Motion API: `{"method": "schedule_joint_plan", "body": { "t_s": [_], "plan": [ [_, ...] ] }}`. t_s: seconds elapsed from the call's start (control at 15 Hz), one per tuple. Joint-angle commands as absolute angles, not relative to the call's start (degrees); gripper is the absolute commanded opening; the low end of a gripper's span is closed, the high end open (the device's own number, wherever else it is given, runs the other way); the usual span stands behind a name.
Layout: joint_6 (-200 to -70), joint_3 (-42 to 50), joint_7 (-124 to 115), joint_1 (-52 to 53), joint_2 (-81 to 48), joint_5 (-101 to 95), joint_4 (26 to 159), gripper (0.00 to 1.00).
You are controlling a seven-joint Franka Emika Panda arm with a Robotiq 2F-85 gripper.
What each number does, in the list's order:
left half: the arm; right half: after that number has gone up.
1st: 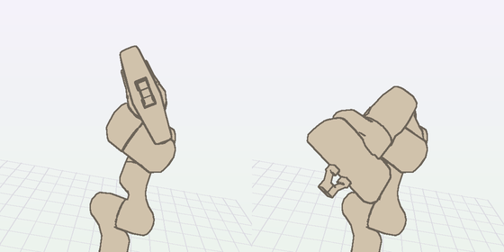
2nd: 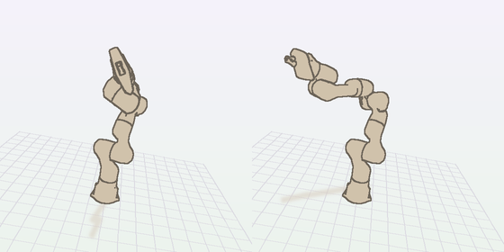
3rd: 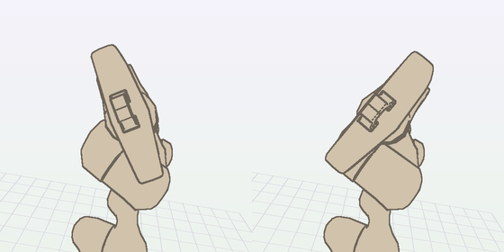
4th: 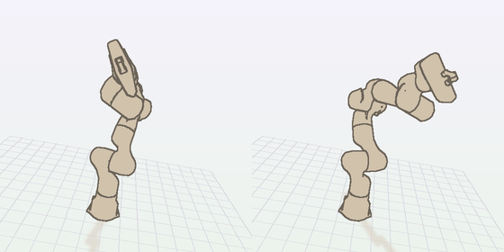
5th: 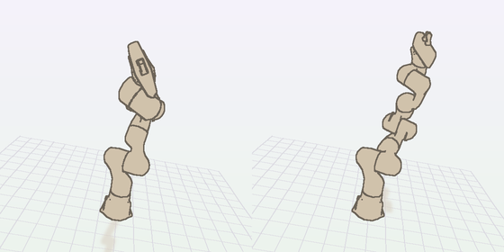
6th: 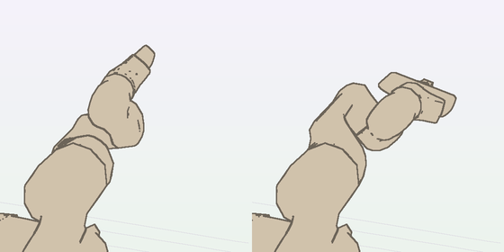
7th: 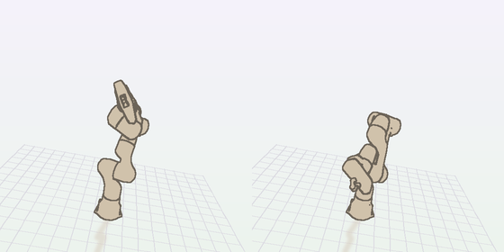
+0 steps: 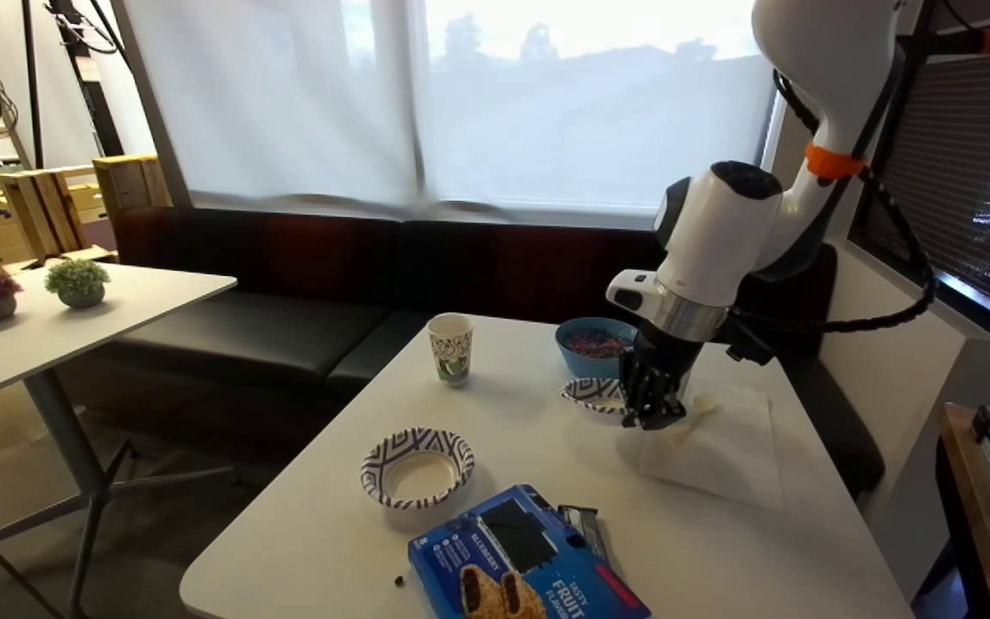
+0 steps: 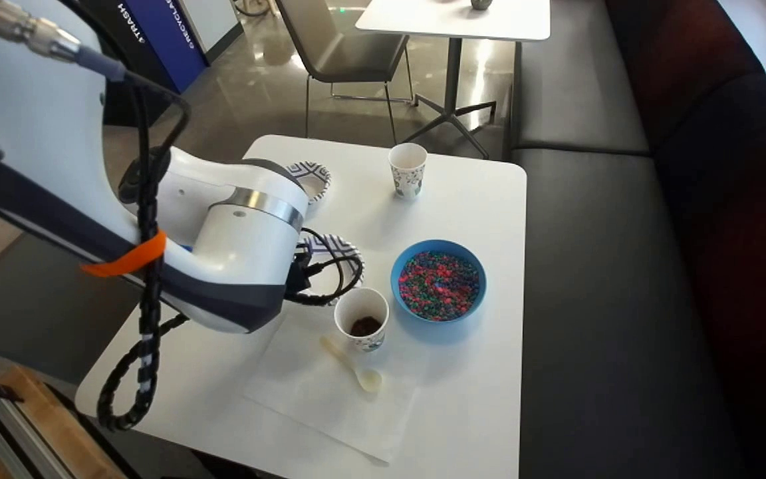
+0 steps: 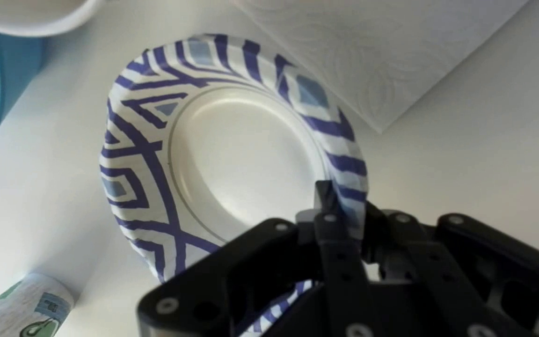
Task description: Pour the white plate's contents into the cup to the right
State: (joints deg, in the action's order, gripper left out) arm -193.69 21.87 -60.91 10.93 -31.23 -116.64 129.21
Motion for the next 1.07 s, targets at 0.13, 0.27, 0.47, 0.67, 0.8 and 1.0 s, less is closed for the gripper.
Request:
{"method": "schedule_joint_plan", "body": {
  "t_s": [0.13,0.27,0.47,0.67,0.8,1.0],
  "plan": [
    [-193.2,33.1,-61.2,25.5,-35.9,-117.9,125.7,0.02],
    [-193.9,34.6,-60.5,27.9,-37.5,-117.4,123.7,0.02],
    [-195.4,34.5,-59.6,29.7,-40.8,-116.6,120.1,0.02],
    [-196.0,33.4,-58.9,30.0,-44.2,-116.3,116.9,0.02],
    [-196.3,32.7,-58.5,30.0,-45.6,-116.6,115.3,0.02],
    [-201.1,34.9,-59.0,32.0,-44.3,-118.2,116.3,0.37]
  ]
}}
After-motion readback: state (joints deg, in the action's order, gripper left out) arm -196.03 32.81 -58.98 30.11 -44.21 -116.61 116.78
